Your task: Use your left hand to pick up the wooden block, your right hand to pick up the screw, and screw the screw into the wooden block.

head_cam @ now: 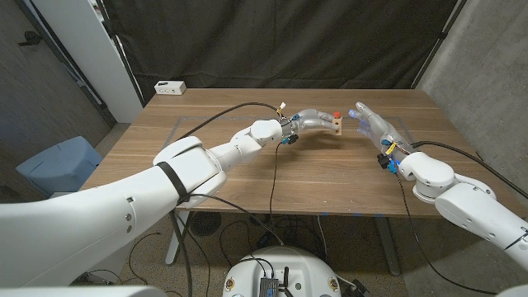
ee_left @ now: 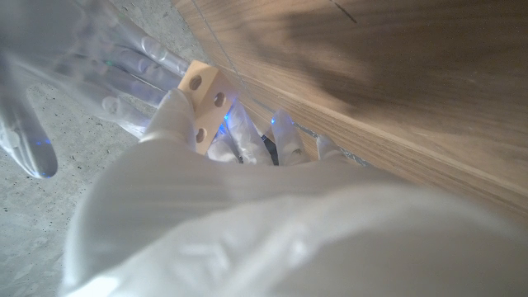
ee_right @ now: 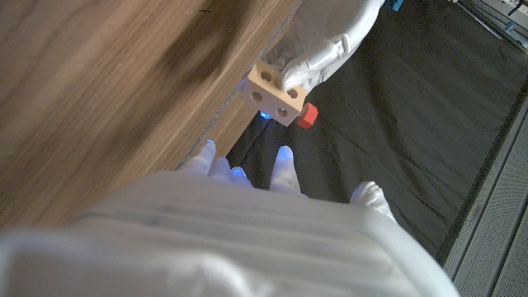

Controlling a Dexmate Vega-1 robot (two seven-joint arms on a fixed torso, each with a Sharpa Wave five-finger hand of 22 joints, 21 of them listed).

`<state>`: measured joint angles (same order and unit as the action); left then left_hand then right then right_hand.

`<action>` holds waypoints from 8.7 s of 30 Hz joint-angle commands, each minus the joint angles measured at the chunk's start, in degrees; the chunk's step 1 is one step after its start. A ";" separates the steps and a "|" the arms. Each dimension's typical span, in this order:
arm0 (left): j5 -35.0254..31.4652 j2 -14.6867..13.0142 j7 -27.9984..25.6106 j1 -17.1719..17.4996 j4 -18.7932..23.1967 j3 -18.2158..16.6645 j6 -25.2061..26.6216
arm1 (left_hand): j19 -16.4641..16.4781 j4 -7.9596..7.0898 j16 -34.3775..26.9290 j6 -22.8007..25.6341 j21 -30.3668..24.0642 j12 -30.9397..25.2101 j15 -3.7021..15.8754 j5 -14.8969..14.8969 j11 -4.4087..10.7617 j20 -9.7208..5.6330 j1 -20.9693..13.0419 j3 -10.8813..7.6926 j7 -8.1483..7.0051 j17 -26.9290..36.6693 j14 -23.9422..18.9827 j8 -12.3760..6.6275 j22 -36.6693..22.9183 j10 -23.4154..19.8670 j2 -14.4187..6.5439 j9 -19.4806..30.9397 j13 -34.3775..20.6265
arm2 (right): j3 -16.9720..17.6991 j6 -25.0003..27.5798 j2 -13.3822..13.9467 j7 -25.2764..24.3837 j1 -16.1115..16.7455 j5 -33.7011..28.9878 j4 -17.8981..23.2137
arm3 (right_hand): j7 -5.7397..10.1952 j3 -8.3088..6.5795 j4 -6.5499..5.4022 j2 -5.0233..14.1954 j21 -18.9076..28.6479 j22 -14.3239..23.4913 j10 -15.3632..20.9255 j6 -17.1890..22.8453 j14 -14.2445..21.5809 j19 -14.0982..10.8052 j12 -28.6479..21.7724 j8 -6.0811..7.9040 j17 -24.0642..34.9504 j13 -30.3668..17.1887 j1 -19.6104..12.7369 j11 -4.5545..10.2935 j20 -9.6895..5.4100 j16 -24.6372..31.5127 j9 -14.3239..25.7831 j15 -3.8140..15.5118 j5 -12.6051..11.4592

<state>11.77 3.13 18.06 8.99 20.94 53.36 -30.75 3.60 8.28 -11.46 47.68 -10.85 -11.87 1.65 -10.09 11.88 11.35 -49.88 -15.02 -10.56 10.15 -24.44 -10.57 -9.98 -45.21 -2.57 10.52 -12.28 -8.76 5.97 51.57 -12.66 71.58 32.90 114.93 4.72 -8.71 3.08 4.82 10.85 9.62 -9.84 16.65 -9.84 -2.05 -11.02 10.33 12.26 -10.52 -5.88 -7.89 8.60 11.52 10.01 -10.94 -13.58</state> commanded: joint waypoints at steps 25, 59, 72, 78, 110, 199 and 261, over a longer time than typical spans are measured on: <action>-0.36 -0.71 1.21 0.83 0.24 -0.77 -2.76 | -0.16 -0.02 0.09 0.32 -0.23 -0.01 -0.25 -0.47 0.11 0.38 0.49 -0.54 0.02 0.16 0.24 -0.33 -0.11 -0.06 0.05 0.23 0.03 | -4.87 -1.67 -1.12 4.42 -6.76 -0.85 -4.55 | 0.11 0.49 -0.79 -0.56 -0.17 0.17 -3.57 -1.87 -6.92 1.16 0.16 -0.13 0.08 -0.13 1.07 0.25 0.37 0.04 0.15 -0.18 -0.59; -0.65 -1.02 2.12 1.64 0.50 -1.46 -5.42 | -0.08 0.03 0.06 0.40 -0.26 -0.01 -0.23 -0.46 0.04 0.32 0.50 -0.59 0.00 0.15 0.13 -0.37 -0.11 -0.05 0.13 0.23 0.03 | -3.90 -1.44 0.58 3.29 -3.56 -0.58 -1.12 | 0.19 0.59 -1.00 -0.50 -0.14 0.17 -3.72 -1.97 -6.95 1.39 0.07 0.05 0.10 -0.13 1.30 0.29 0.45 0.13 0.16 -0.17 -0.73; -0.64 -1.36 2.36 1.74 0.48 -1.76 -5.40 | -0.11 0.01 0.04 0.46 -0.25 -0.04 -0.23 -0.45 0.16 0.26 0.55 -0.61 0.03 0.16 0.11 -0.39 -0.11 -0.13 0.09 0.23 0.03 | -3.68 -0.19 1.10 2.56 -3.13 -0.96 0.46 | 0.33 0.61 -1.06 -0.46 -0.11 0.17 -3.63 -1.93 -6.93 1.43 -0.01 0.12 0.09 -0.13 1.33 0.37 0.49 0.16 0.16 -0.14 -0.80; -0.60 -1.49 2.39 1.77 0.48 -1.82 -5.39 | -0.12 0.02 0.04 0.46 -0.24 -0.02 -0.23 -0.45 0.15 0.26 0.54 -0.62 -0.05 0.16 0.11 -0.39 -0.11 -0.08 0.11 0.23 0.03 | -3.39 0.63 1.71 2.38 -2.69 -1.05 1.36 | 0.42 0.60 -1.09 -0.43 -0.09 0.17 -3.67 -1.89 -6.93 1.44 -0.02 0.17 0.09 -0.13 1.33 0.35 0.48 0.17 0.16 -0.12 -0.84; -1.27 -1.37 2.34 1.72 0.63 -1.32 -5.94 | -0.14 0.07 0.07 0.17 -0.24 0.01 -0.29 -0.45 -0.11 0.34 0.52 -0.65 0.13 0.15 0.17 -0.29 -0.11 0.03 0.17 0.23 0.02 | -1.25 1.51 4.01 2.74 0.34 -1.35 3.88 | 0.58 0.60 -1.17 -0.36 -0.07 0.17 -3.63 -1.71 -6.97 1.56 -0.10 0.28 0.06 -0.13 1.30 0.45 0.43 0.20 0.17 -0.14 -0.99; -1.10 -1.91 2.77 1.38 0.58 -1.01 -5.60 | -0.21 0.04 0.04 -0.04 -0.24 0.00 -0.28 -0.43 -0.10 0.43 0.77 -0.60 0.17 0.15 0.25 -0.37 -0.12 0.16 0.31 0.24 0.01 | 4.17 7.58 4.88 -0.38 5.39 -2.82 8.38 | 0.70 0.63 -1.31 -0.35 0.03 0.16 -3.52 -2.12 -6.89 1.63 -0.16 0.08 -0.02 -0.12 1.14 0.71 0.44 0.28 0.18 -0.03 -1.29; -1.24 -2.12 3.31 1.93 0.71 -1.57 -6.15 | -0.23 0.01 0.02 -0.05 -0.24 -0.05 -0.30 -0.45 -0.08 0.49 0.82 -0.63 0.34 0.17 0.31 -0.41 -0.12 0.09 0.23 0.24 0.00 | -3.99 3.99 4.22 4.43 -3.57 -3.20 3.35 | 0.71 0.96 -1.48 -0.70 -0.01 0.17 -3.80 -2.28 -7.09 1.84 -0.10 0.27 0.01 -0.11 1.38 0.67 0.75 0.26 0.15 -0.22 -1.38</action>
<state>10.37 1.17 21.11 10.66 21.57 51.97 -36.24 3.60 8.35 -11.47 47.25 -10.85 -11.87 1.34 -10.08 11.88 11.35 -49.59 -15.41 -9.95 10.15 -24.13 -10.54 -9.98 -45.21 -2.26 10.54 -12.28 -12.25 9.95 55.32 -8.01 67.76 29.27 117.61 5.43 -7.59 1.96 4.30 10.85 9.62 -9.83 14.10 -9.84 -0.51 -10.81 10.33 12.27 -10.52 -4.90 -7.47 9.12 11.52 10.01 -10.94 -14.63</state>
